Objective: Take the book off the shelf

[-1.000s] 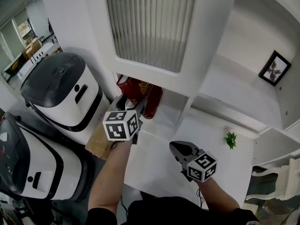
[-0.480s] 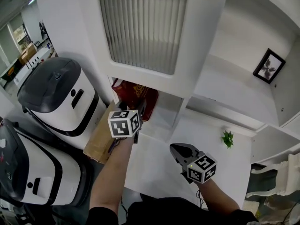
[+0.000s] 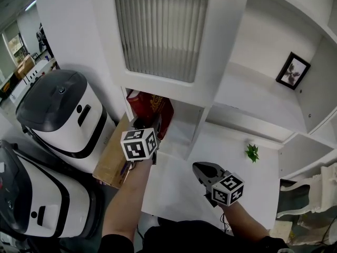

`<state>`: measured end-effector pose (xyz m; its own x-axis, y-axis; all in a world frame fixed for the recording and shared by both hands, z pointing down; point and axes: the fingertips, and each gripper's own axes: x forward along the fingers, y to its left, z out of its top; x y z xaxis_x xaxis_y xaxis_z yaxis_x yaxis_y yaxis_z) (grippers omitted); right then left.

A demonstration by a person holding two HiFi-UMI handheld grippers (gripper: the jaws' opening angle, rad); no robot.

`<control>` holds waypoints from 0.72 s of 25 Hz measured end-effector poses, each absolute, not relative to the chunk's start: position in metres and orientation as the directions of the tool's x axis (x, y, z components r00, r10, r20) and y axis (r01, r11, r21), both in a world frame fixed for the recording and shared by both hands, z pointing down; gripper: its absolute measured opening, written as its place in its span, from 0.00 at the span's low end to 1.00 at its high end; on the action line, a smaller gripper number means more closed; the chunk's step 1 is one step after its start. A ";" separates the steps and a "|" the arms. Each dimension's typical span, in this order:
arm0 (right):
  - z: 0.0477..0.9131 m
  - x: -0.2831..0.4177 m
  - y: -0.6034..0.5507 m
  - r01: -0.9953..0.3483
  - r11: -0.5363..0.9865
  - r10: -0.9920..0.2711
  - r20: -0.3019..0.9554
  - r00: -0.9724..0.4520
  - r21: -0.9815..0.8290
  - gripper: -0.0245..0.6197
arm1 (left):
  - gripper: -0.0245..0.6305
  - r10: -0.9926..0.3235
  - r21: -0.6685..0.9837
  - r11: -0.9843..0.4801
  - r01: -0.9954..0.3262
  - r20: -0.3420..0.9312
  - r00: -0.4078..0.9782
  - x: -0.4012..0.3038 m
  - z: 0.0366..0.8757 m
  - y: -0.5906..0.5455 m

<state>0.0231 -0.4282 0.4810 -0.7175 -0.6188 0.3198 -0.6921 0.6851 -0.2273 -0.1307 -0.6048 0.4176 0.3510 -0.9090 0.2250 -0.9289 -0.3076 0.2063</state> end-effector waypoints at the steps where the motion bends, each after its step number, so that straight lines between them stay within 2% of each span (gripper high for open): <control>1: 0.481 0.022 -0.426 -0.696 0.681 -0.623 0.321 -0.714 -0.227 0.06 | 0.40 -0.906 0.218 -0.314 -0.924 0.223 0.360 -0.132 0.417 -0.601; 9: 0.481 0.007 -0.403 -0.730 0.647 -0.654 0.331 -0.680 -0.221 0.06 | 0.38 -0.888 0.288 -0.359 -0.888 0.187 0.420 -0.147 0.410 -0.564; 18: 0.472 -0.004 -0.387 -0.749 0.637 -0.677 0.333 -0.657 -0.183 0.06 | 0.38 -0.894 0.247 -0.388 -0.888 0.136 0.428 -0.168 0.402 -0.519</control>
<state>-0.0043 -0.3874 0.4715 -0.6568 -0.6768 0.3325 -0.7490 0.6368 -0.1832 -0.1684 -0.5185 0.4025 0.4279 -0.8936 0.1358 -0.8880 -0.3878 0.2470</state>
